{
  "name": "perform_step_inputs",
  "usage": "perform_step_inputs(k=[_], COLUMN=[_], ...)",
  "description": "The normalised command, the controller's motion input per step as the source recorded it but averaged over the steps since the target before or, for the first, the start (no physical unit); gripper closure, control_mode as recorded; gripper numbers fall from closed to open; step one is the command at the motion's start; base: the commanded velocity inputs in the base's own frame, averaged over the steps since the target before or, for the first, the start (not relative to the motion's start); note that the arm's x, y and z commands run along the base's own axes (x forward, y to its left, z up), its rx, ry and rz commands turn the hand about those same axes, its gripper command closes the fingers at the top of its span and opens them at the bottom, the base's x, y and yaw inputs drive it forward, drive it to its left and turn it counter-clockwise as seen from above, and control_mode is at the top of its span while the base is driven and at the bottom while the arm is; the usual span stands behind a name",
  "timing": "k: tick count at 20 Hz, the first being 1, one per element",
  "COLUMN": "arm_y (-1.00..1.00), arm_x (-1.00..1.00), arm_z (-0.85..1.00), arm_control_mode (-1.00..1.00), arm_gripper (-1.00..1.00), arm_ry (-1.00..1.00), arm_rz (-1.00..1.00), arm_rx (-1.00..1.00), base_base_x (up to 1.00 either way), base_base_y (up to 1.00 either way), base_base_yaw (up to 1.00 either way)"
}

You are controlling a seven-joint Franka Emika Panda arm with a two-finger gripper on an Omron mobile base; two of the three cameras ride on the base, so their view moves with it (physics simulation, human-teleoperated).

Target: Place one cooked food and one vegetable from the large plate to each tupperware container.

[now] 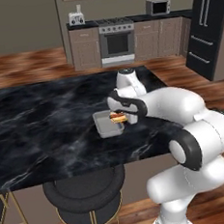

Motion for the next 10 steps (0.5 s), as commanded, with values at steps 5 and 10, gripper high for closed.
perform_step_inputs(k=[5, 10], arm_y=[0.29, 0.07], arm_x=[0.35, 0.05], arm_z=[-0.52, -0.22], arm_control_mode=[-1.0, -1.0], arm_gripper=[1.0, 1.0], arm_ry=[-0.02, -0.03], arm_rz=[-0.76, -0.77], arm_rx=[0.13, 0.35], base_base_x=[0.0, 0.0], base_base_y=[0.0, 0.0], base_base_yaw=[0.0, 0.0])
